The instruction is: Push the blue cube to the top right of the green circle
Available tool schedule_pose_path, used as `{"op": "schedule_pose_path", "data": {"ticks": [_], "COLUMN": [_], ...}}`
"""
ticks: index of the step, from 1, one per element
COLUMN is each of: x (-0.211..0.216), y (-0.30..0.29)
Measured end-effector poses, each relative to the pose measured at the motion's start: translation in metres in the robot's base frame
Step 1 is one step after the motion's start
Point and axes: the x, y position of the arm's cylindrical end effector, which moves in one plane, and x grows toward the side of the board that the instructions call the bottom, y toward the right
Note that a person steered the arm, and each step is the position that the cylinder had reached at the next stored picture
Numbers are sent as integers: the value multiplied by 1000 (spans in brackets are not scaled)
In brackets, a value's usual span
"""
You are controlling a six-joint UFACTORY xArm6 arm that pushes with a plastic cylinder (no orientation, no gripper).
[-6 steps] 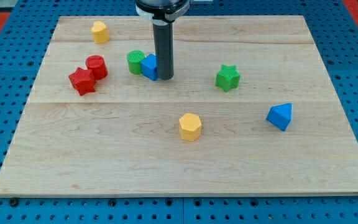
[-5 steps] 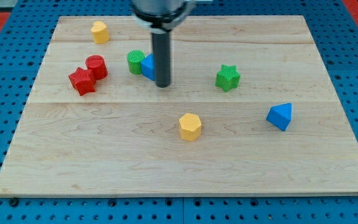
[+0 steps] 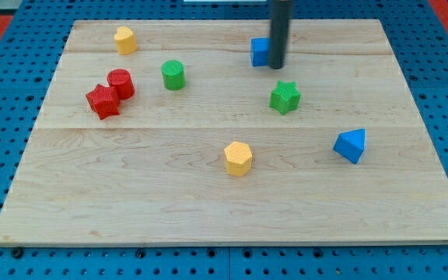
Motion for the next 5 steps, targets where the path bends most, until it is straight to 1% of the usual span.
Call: {"op": "schedule_pose_path", "data": {"ticks": [1, 2, 3, 5], "x": [-14, -15, -13, -13], "y": [-1, -75, -58, -88]}}
